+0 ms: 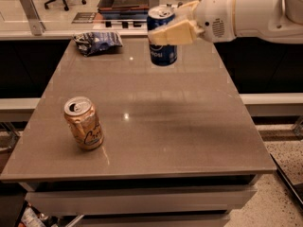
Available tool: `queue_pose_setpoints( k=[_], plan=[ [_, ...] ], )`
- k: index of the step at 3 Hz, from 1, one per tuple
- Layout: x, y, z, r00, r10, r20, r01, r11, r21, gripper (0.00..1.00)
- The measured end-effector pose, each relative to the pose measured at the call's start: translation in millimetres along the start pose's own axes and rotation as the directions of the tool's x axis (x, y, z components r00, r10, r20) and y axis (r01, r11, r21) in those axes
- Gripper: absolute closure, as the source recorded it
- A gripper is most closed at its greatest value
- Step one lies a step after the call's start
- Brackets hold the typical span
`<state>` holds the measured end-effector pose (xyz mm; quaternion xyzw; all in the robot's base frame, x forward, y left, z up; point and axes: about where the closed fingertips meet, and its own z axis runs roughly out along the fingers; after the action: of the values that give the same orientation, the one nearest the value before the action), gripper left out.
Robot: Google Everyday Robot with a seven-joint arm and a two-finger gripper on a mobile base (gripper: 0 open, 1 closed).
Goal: Move pepsi can near blue chip bag
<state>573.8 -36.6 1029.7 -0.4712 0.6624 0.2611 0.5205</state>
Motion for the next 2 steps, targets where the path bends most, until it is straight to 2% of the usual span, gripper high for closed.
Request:
queue_pose_setpoints(
  k=[1, 2],
  plan=[
    [-8, -37, 20, 0.999, -0.033, -0.018, 0.034, 0.9986, 0.041, 1.00],
    [4, -68, 44, 0.997, -0.074, -0.008, 0.074, 0.9939, 0.082, 1.00]
  ],
)
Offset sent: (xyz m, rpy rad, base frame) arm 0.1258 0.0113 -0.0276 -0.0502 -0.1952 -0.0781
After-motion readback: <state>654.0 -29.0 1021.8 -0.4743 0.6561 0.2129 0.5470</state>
